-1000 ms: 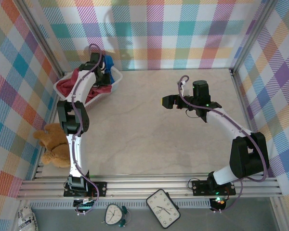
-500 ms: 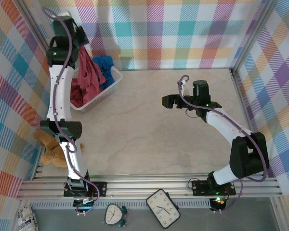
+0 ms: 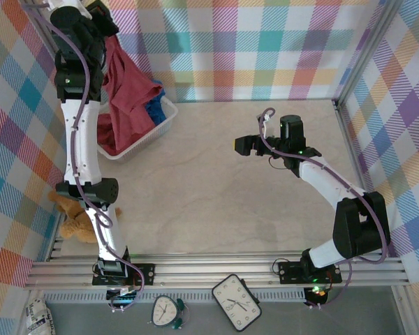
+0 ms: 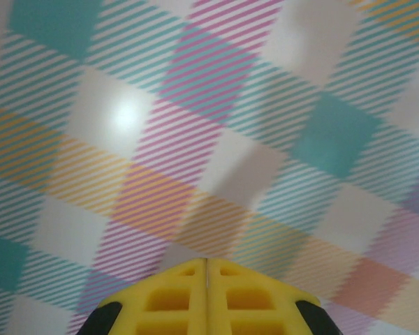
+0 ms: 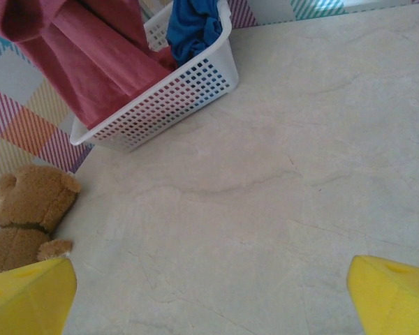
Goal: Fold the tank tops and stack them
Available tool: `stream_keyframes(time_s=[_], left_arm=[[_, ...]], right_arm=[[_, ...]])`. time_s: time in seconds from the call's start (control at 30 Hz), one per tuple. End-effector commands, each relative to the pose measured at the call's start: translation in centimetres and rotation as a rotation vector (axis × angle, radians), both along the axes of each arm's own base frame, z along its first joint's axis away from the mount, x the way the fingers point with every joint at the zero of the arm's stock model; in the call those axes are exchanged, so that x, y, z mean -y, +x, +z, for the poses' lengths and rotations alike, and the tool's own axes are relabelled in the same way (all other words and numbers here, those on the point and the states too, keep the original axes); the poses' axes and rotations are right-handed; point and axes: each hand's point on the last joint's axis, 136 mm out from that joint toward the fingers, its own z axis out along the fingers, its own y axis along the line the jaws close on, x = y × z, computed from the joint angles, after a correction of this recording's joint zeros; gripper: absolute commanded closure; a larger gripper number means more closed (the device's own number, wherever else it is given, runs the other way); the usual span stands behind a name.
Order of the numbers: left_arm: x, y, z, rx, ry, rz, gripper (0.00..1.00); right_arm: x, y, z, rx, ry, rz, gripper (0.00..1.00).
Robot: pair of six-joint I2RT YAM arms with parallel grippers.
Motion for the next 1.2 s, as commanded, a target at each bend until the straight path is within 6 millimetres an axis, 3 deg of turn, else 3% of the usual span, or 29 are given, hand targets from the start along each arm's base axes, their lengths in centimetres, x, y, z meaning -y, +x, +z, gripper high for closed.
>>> stream_keyframes(time_s=[0.0, 0.13, 0.23, 0.33, 0.43, 0.53, 0.6, 0.7, 0.9, 1.03, 1.17], left_arm=[[4.3, -8.5, 9.0, 0.265, -0.015, -0.196, 1.0], [6.8, -12.6, 12.0, 0.368, -0.014, -0.294, 1.0], [8.7, -14.8, 13.0, 0.401, -0.025, -0.382, 1.0], [11.0, -15.8, 12.5, 0.367, -0.027, -0.466, 1.0], [13.4, -15.6, 10.3, 0.265, -0.041, -0.563, 1.0], [16.5, -14.1, 5.8, 0.1, -0.054, -0.653, 1.0], [18.2, -12.9, 1.7, -0.002, -0.075, -0.688, 1.0], [19.8, -11.6, -5.4, -0.121, -0.133, -0.693, 1.0], [22.6, -11.3, -23.1, -0.465, -0.215, -0.684, 1.0], [21.4, -12.0, -33.0, -0.656, -0.218, -0.595, 1.0], [19.8, -12.8, -39.3, -0.785, -0.133, -0.504, 1.0]], right_arm=[[-0.5, -0.3, 3.0, 0.081, 0.042, 0.024, 0.01], [-0.5, -0.5, 3.3, 0.098, 0.046, 0.024, 0.01], [-0.4, -0.6, 3.6, 0.116, 0.046, 0.021, 0.01], [0.3, -0.8, 4.1, 0.154, 0.01, -0.006, 0.01], [1.3, -1.4, 4.8, 0.201, -0.042, -0.031, 0.01], [1.9, -2.1, 5.0, 0.231, -0.069, -0.038, 0.01], [1.9, -2.9, 4.7, 0.237, -0.076, -0.018, 0.01], [1.8, -4.2, 3.8, 0.218, -0.079, 0.016, 0.01], [1.1, -7.8, 1.1, 0.161, -0.063, 0.117, 0.0], [-0.5, -10.4, -2.0, 0.139, -0.115, 0.194, 0.05], [-2.2, -12.2, -6.6, 0.043, -0.221, 0.231, 0.13]])
